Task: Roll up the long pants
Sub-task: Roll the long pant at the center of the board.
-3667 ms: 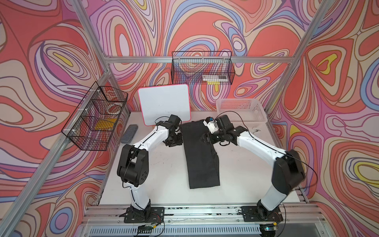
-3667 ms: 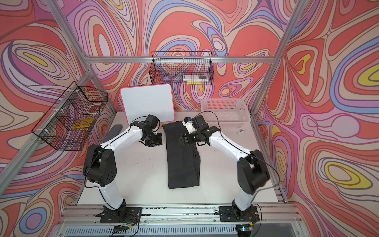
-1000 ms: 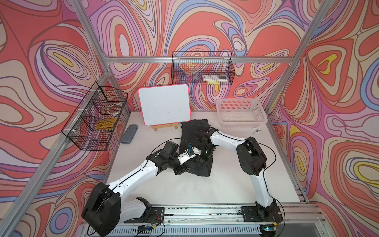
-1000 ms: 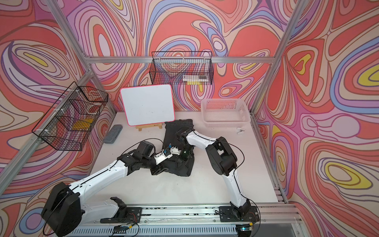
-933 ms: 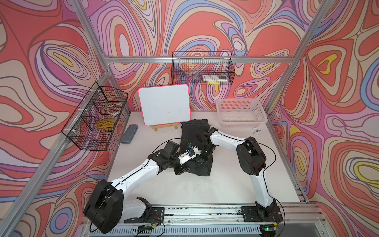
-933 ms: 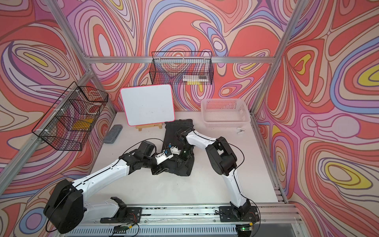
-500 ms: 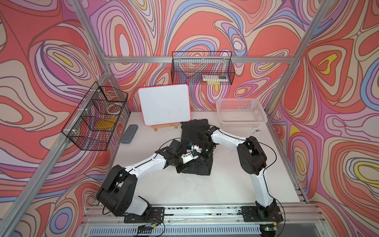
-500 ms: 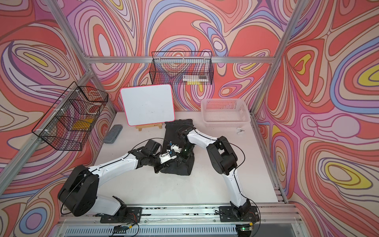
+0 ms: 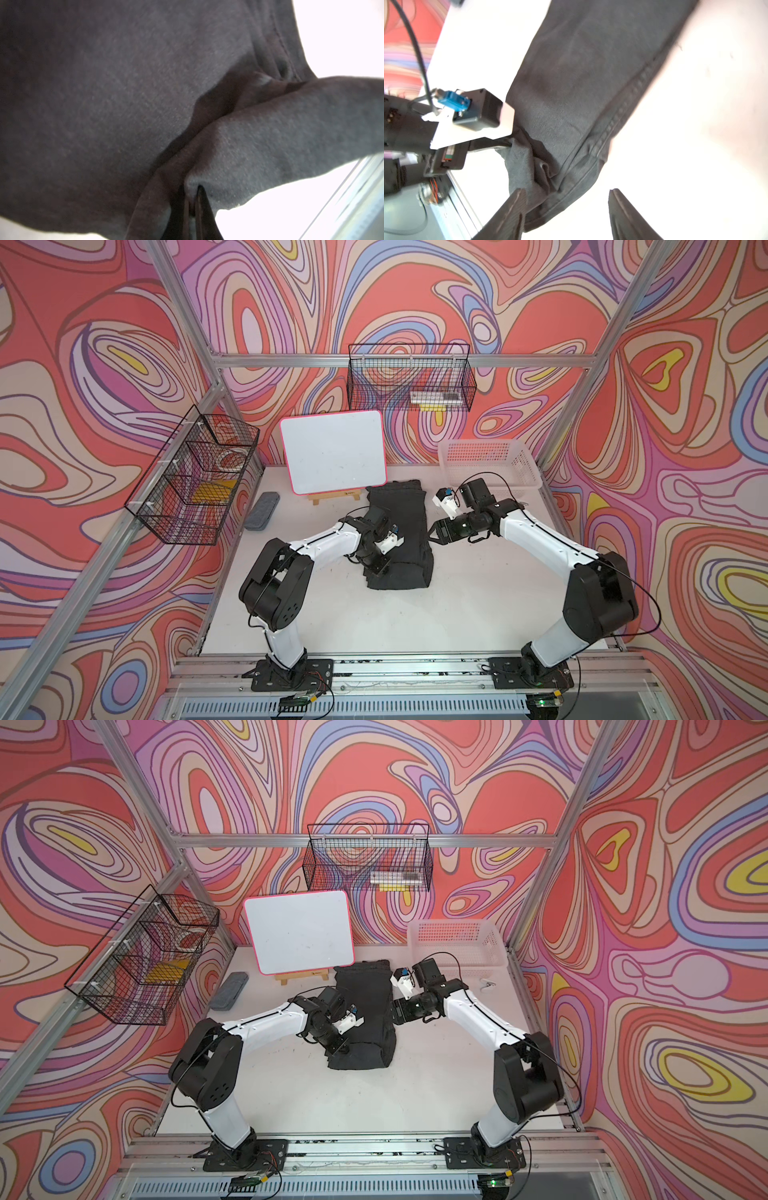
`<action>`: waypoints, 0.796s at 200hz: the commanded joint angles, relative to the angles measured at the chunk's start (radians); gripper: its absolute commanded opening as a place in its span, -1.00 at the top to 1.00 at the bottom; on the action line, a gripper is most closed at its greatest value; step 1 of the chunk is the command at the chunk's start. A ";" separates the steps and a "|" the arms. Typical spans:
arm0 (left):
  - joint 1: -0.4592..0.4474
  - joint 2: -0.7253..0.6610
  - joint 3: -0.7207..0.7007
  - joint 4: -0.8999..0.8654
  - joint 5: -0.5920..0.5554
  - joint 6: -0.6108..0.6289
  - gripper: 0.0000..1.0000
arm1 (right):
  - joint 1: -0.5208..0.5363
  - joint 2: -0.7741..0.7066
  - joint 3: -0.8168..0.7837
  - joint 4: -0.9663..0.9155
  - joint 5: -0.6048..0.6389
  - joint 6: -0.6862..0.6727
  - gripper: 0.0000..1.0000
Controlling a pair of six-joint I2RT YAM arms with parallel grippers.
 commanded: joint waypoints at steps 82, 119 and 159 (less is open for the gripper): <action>0.000 0.089 -0.091 0.184 0.305 -0.573 1.00 | 0.420 -0.540 -0.492 0.113 0.468 0.930 -0.97; -0.014 0.050 -0.170 0.353 0.406 -0.736 1.00 | 0.425 -0.493 -0.543 0.247 0.527 1.082 -0.96; -0.034 0.066 -0.180 0.455 0.447 -0.811 1.00 | 0.425 -0.336 -0.604 0.511 0.513 1.140 -0.89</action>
